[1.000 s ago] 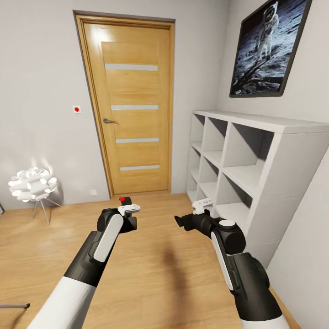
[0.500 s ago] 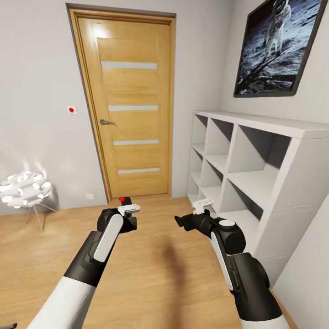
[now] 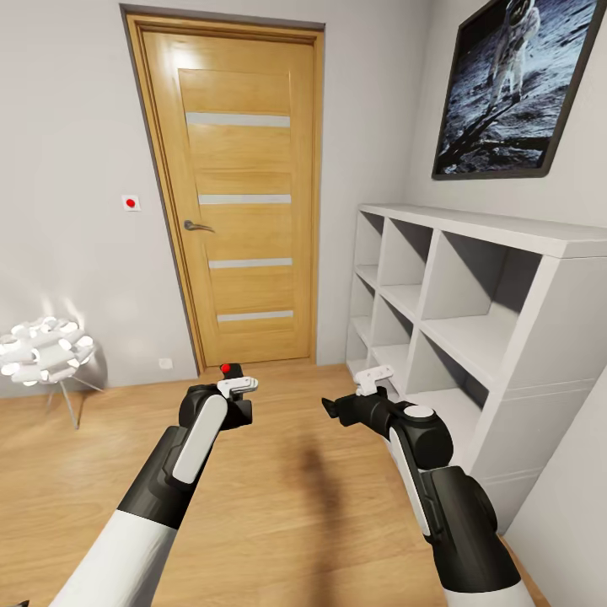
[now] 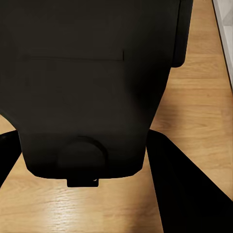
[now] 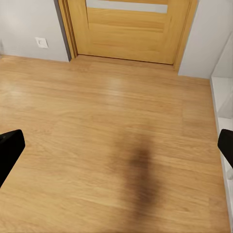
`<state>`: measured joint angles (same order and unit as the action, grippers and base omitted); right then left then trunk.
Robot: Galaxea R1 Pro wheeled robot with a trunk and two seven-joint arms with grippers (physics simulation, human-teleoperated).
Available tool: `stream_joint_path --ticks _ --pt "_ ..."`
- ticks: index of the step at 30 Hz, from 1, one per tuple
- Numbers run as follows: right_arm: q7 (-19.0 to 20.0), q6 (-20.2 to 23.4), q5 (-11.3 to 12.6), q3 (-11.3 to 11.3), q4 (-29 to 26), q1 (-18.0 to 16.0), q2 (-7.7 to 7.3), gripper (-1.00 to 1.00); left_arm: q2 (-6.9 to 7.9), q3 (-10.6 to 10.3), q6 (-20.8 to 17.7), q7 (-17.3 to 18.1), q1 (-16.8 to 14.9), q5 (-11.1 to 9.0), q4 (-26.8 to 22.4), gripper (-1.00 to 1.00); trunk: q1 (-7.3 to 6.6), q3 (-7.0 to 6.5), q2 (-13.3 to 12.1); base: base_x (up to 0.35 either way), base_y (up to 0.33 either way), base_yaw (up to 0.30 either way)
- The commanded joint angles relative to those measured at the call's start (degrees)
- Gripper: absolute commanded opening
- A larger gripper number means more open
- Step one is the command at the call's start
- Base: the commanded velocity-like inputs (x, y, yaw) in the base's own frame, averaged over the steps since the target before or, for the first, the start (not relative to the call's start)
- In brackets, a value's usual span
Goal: Attach the digital camera to the camera tripod in the bedroom.
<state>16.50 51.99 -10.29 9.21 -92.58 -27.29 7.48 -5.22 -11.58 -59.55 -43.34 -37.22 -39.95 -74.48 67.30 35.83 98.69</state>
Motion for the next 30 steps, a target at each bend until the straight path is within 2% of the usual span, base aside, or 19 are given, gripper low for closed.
stream_joint_path --ticks 1,13,30 --pt "0.5 0.2 -0.6 0.0 -0.1 0.0 0.03 1.00 -0.01 0.0 -0.2 -0.5 0.0 -0.4 0.0 -1.00 0.00 0.06 0.0 0.006 0.000 0.000" --pt "0.5 0.1 -0.6 0.0 -0.1 0.0 -0.01 1.00 -0.04 0.0 -0.2 -0.4 0.0 -0.5 0.0 -1.00 0.00 0.06 0.0 0.077 0.000 0.000" --pt "0.5 -0.2 -0.6 0.0 -0.1 0.0 -0.01 1.00 0.03 -0.1 -0.2 -0.5 0.0 -0.4 0.0 -1.00 0.00 0.06 0.0 0.304 0.000 0.000"
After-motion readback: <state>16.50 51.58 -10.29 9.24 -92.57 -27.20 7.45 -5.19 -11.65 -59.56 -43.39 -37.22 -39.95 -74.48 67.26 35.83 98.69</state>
